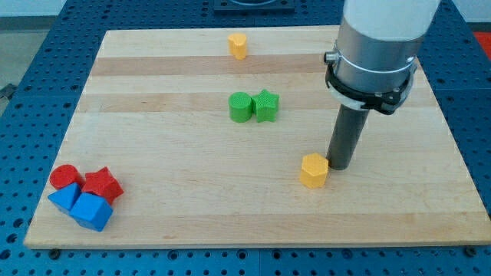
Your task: Push the yellow hexagon to the top right of the green star
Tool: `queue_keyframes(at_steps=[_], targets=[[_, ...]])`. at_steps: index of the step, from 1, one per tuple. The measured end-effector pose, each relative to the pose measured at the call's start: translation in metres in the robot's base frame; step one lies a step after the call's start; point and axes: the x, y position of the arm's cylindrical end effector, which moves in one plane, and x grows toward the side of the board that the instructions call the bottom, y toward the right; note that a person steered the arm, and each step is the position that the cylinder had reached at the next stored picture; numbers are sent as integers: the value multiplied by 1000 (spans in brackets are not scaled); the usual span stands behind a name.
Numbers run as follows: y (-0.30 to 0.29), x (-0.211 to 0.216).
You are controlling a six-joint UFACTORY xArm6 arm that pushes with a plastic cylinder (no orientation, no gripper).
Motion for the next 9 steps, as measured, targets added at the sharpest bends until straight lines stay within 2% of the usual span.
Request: queue_keyframes(at_steps=[1, 2, 3, 6, 7, 8, 9], targets=[[0, 44], [-24, 73], [-53, 55], [9, -70], [9, -93], [9, -97], [-6, -135]])
